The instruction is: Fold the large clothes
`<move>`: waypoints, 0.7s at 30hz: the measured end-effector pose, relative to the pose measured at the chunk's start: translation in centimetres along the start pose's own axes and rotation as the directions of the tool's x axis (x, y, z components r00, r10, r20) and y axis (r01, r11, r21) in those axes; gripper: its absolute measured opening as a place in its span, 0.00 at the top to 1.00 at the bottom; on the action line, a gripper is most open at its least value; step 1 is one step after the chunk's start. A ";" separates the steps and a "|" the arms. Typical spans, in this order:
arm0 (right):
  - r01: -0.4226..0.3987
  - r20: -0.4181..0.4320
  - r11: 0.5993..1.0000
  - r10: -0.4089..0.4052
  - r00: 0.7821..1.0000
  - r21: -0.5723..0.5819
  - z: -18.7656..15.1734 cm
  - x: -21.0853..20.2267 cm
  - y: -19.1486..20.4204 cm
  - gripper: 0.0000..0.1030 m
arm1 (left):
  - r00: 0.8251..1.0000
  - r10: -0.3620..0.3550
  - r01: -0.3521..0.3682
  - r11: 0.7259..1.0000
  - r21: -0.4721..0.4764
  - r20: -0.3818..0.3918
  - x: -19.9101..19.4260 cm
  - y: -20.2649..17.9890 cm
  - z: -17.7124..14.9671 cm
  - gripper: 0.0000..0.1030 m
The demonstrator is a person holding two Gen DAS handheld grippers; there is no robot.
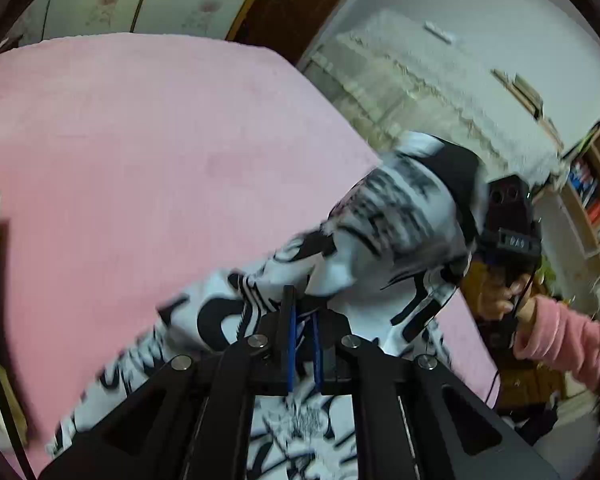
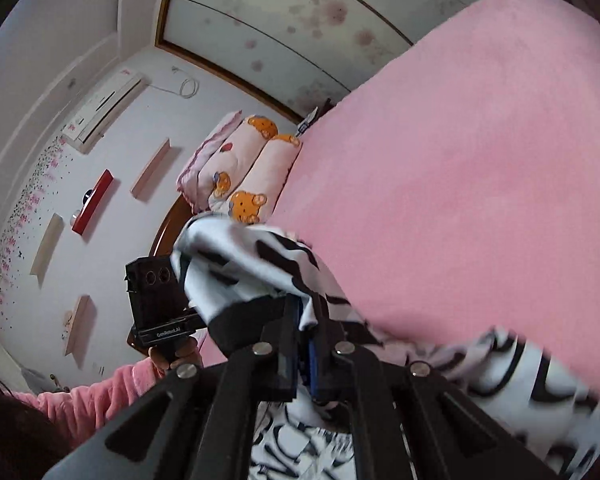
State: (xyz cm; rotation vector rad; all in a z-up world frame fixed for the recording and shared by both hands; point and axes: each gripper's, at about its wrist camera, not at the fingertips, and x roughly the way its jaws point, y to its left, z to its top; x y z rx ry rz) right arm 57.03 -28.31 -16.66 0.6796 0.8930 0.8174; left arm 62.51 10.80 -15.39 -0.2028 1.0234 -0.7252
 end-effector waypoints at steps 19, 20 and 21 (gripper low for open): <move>0.394 -0.244 0.914 -0.363 0.899 0.094 -14.0 -1.5 -3.1 0.78 | 0.964 0.166 -0.174 0.984 -0.023 -0.207 2.9 -4.3 -15.6 0.86; 0.403 -0.240 0.908 -0.368 0.898 0.115 -14.3 -2.1 -3.2 0.76 | 0.962 0.172 -0.186 0.981 -0.052 -0.211 2.1 -3.1 -16.5 0.85; 0.411 -0.233 0.903 -0.376 0.897 0.127 -14.5 -2.8 -3.3 0.72 | 0.961 0.173 -0.196 0.976 -0.091 -0.215 2.0 -2.4 -16.8 0.85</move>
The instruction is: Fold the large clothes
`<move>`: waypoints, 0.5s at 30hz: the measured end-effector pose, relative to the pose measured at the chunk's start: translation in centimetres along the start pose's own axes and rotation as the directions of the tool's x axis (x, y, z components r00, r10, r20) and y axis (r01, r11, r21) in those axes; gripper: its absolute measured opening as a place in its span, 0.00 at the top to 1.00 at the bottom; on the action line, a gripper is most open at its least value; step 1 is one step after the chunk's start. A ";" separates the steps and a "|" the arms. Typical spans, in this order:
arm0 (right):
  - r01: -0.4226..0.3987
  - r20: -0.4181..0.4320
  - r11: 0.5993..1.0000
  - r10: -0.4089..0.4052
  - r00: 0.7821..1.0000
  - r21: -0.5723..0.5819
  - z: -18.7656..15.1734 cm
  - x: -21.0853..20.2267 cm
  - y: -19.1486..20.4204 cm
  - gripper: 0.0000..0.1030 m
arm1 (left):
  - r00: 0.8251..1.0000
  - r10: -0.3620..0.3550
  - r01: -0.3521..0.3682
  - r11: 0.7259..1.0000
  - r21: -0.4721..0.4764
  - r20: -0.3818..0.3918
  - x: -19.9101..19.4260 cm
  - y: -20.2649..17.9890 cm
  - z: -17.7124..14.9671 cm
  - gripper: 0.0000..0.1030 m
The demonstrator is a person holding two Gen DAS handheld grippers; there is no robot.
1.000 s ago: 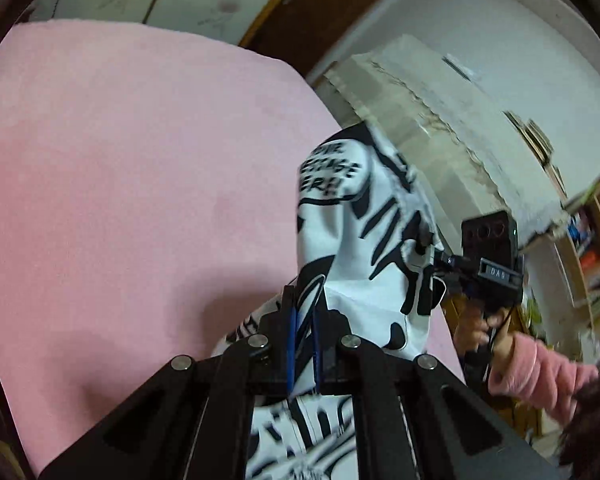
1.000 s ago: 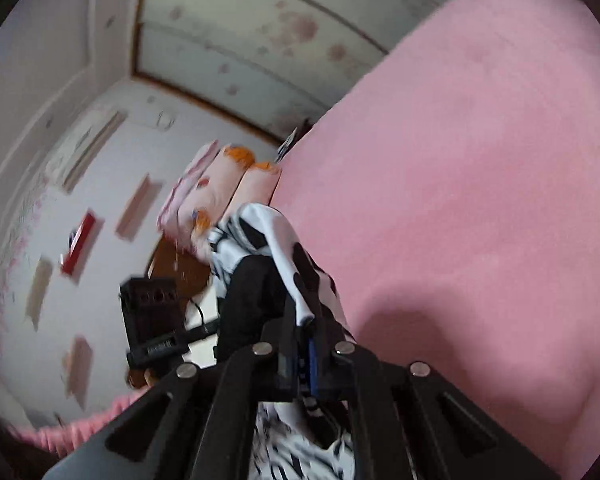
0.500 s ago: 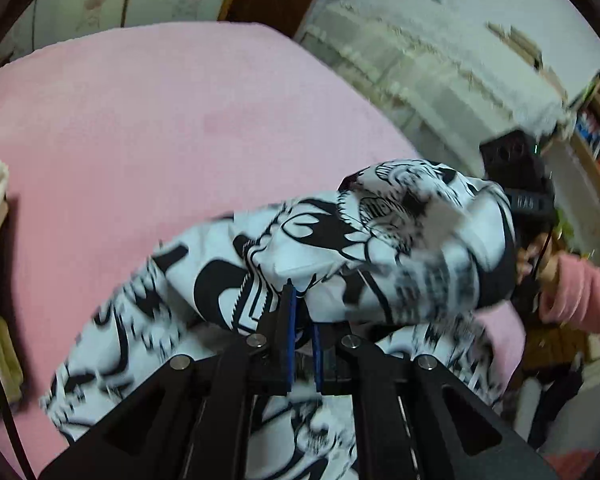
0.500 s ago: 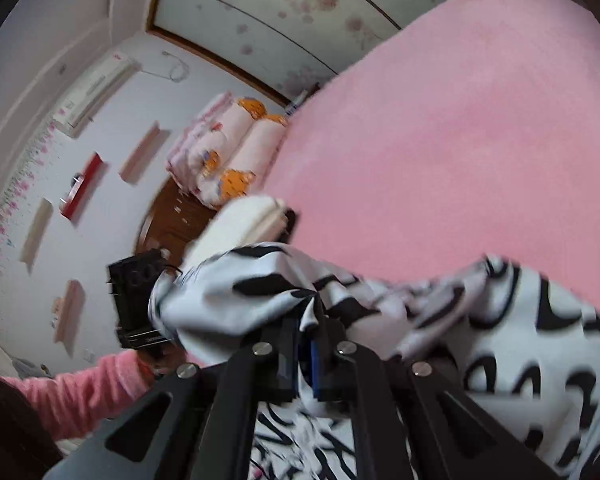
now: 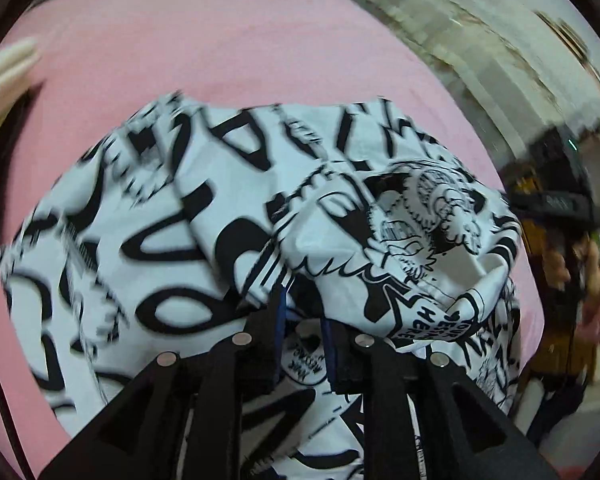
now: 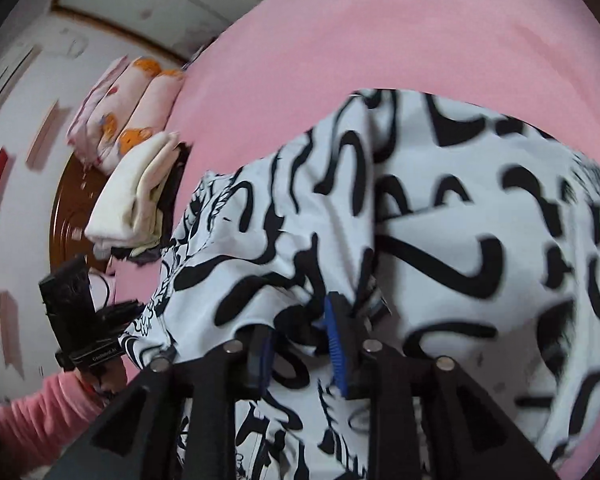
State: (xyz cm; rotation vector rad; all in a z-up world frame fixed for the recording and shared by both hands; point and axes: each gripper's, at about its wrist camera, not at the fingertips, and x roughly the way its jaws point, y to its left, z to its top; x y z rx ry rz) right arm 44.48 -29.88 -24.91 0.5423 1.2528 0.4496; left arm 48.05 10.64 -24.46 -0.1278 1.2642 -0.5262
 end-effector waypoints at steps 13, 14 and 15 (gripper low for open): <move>-0.157 0.110 0.877 0.120 0.987 0.454 -6.0 -3.1 -1.8 0.48 | 0.999 0.002 0.012 0.920 -0.393 0.033 -5.0 2.1 -6.1 0.42; -0.191 0.131 0.857 0.145 0.981 0.478 -6.4 -3.2 -1.8 0.47 | 0.999 -0.002 0.015 0.915 -0.403 0.034 -5.3 2.0 -6.5 0.42; -0.228 0.153 0.837 0.174 0.973 0.497 -6.9 -3.3 -1.8 0.46 | 0.999 -0.007 0.021 0.908 -0.418 0.036 -5.7 1.9 -7.0 0.41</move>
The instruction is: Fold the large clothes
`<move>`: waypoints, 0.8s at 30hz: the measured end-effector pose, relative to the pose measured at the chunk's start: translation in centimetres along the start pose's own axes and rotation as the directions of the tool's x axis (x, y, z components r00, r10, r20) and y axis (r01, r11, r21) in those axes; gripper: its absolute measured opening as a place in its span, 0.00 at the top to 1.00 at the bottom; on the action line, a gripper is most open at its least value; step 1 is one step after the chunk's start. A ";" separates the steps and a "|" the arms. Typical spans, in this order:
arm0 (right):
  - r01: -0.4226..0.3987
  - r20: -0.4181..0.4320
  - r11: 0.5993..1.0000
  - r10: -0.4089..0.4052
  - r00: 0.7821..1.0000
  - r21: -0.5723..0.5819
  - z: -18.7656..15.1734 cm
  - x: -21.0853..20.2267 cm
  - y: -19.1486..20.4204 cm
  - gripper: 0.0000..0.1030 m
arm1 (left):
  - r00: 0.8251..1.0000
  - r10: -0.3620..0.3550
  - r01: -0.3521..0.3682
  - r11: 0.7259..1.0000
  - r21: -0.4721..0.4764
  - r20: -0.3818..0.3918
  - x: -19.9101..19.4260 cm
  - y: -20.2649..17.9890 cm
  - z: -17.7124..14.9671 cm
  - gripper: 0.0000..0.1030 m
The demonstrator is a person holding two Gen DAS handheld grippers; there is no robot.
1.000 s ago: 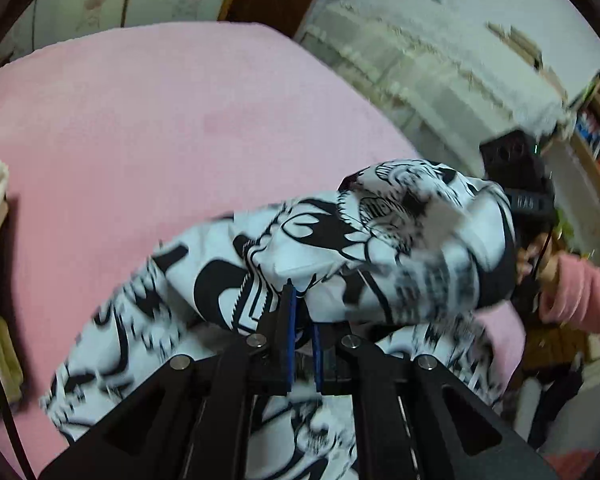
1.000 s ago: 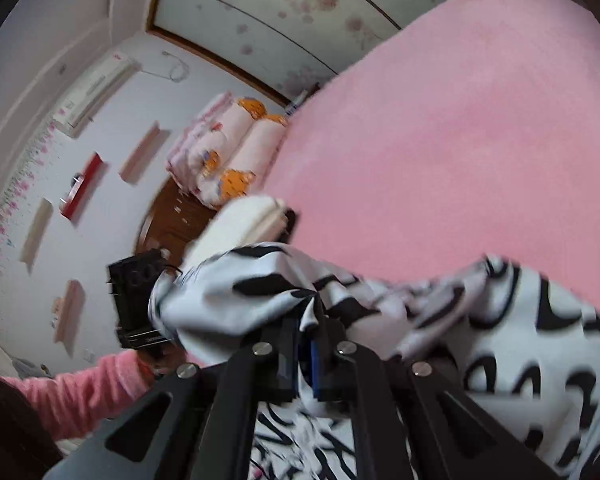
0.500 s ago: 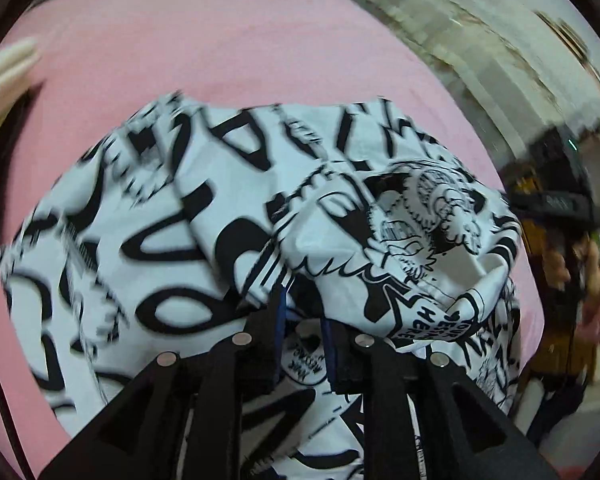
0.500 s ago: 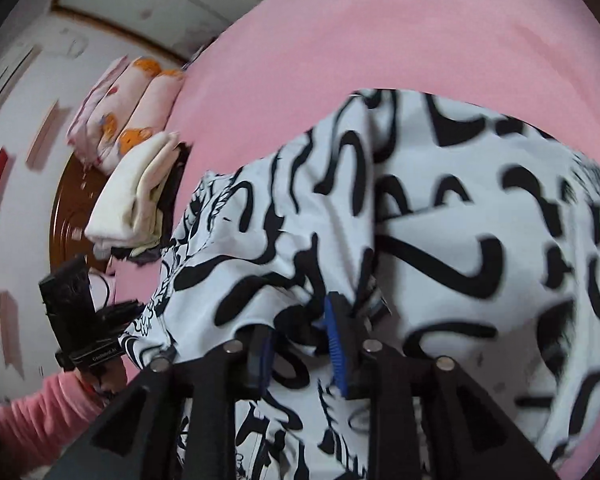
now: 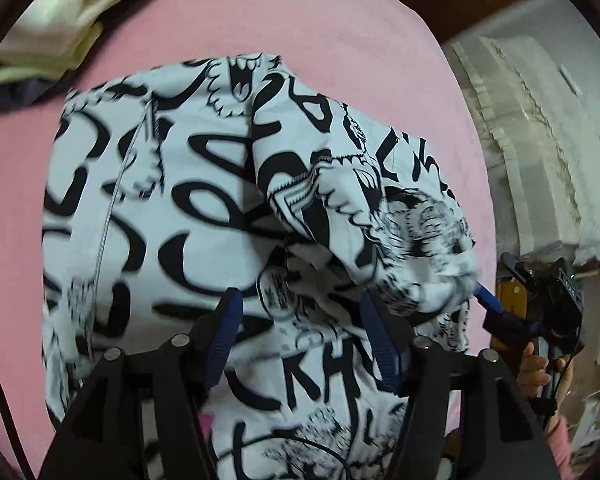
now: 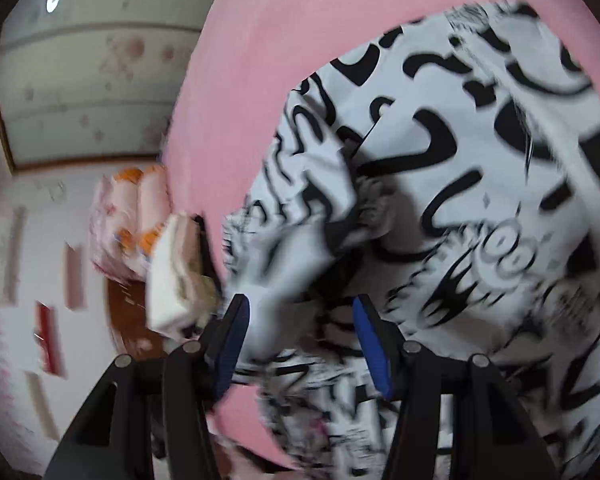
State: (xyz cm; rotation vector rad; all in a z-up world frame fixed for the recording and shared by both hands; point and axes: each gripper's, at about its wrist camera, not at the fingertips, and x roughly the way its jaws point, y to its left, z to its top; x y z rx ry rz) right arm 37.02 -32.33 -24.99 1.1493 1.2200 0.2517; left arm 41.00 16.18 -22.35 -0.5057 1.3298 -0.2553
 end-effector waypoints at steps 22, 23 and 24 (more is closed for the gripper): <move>0.034 0.000 0.989 -0.034 0.999 0.143 -0.9 7.4 0.1 0.77 | 0.984 -0.176 0.160 0.935 -0.317 -0.023 7.9 -3.4 2.3 0.92; 0.053 -0.003 0.991 -0.053 0.999 0.126 -0.7 7.7 0.6 0.91 | 0.985 -0.174 0.163 0.939 -0.302 -0.007 8.0 -3.7 2.8 0.92; 0.074 -0.002 0.993 -0.074 0.997 0.098 -0.4 8.0 1.1 0.93 | 0.987 -0.161 0.158 0.946 -0.282 0.010 8.0 -4.2 3.3 0.93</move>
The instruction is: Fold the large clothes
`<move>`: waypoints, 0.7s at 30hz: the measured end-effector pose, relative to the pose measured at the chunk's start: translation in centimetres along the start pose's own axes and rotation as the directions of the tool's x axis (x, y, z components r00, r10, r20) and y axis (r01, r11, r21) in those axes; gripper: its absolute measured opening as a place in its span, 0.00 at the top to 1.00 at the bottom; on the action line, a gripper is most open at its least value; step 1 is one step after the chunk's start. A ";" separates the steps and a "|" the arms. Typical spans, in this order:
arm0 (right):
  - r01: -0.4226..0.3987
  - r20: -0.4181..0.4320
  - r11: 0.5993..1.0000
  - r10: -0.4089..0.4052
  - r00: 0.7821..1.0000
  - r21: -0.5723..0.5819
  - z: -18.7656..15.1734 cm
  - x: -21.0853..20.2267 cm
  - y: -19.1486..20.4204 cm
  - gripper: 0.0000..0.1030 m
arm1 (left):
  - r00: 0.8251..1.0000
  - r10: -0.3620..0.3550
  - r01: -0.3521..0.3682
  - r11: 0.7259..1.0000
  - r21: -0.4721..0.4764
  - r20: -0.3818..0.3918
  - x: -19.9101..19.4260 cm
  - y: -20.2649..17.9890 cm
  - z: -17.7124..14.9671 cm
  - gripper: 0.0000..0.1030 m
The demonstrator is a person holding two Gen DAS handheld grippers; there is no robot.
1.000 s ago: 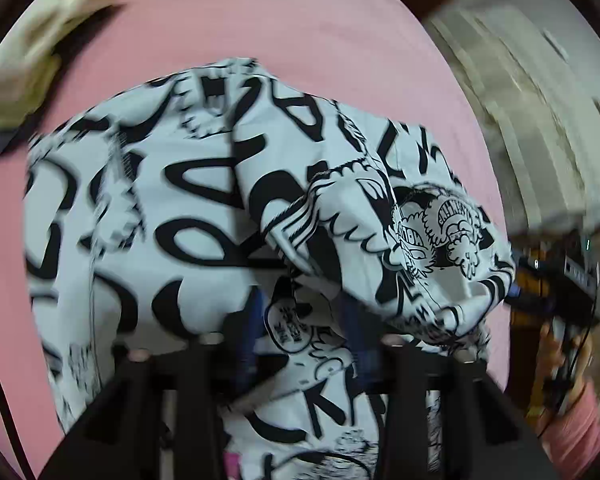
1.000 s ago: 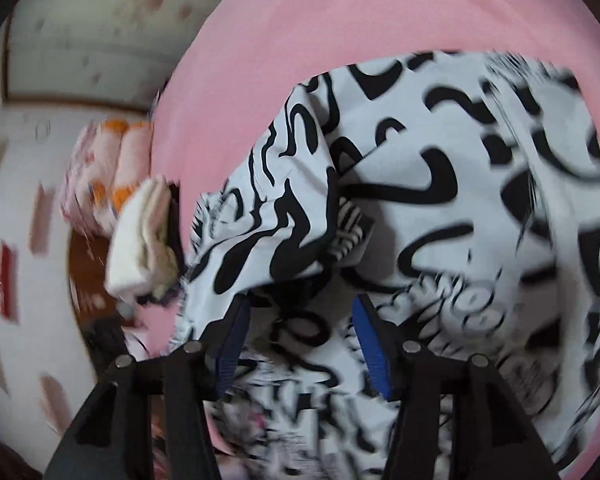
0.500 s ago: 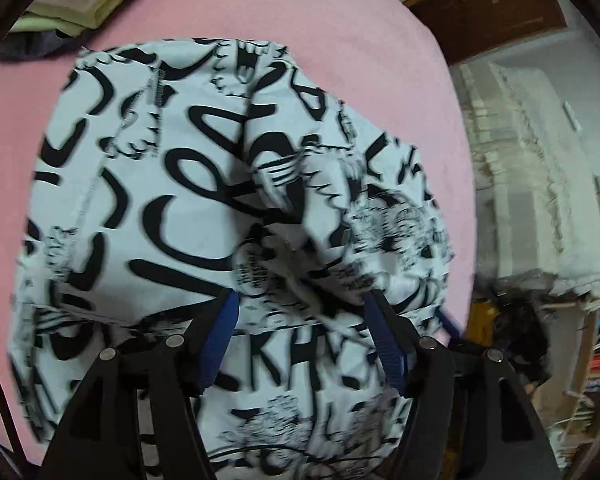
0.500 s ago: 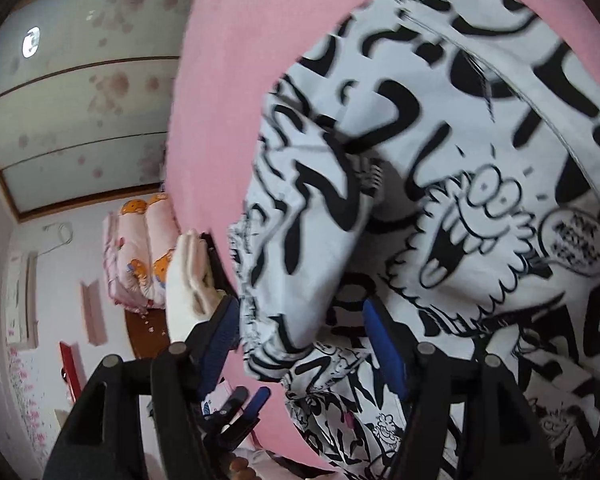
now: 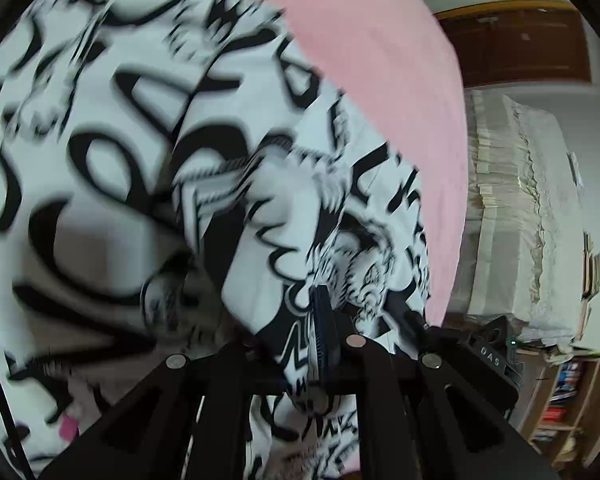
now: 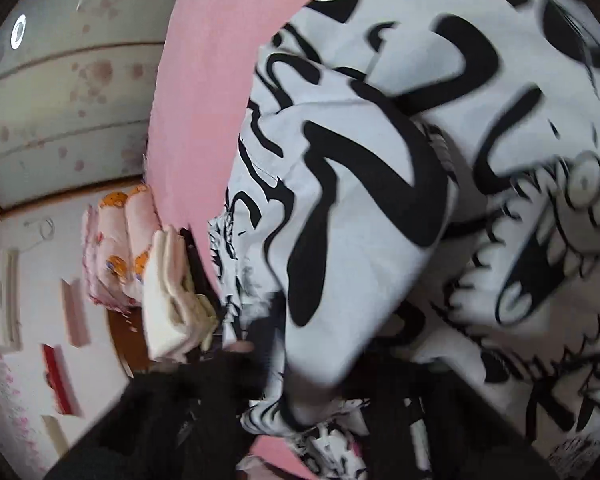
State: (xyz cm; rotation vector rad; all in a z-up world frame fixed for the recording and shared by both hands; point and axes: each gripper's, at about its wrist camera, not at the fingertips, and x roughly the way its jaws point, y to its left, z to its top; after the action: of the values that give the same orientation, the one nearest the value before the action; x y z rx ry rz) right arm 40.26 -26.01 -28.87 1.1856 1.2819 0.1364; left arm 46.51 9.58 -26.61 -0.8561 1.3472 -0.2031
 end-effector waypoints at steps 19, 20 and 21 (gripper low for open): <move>0.262 0.098 0.898 -0.242 0.965 -0.354 -1.3 3.1 -0.2 0.96 | 0.980 0.190 -0.198 0.953 0.230 0.058 2.3 0.0 -2.2 0.93; 0.264 0.095 0.899 -0.246 0.965 -0.350 -1.6 3.1 -0.7 0.96 | 0.976 0.211 -0.218 0.947 0.236 0.053 2.7 0.2 -2.7 0.93; 0.265 0.090 0.901 -0.249 0.964 -0.343 -2.1 3.0 -1.3 0.96 | 0.972 0.228 -0.234 0.941 0.243 0.051 3.0 0.4 -3.1 0.93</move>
State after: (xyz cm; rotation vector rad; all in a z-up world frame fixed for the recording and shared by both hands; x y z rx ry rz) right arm 39.05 -23.32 -31.43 0.7009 1.2987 0.1385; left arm 44.34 6.81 -29.06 -0.4843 1.3563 -0.1735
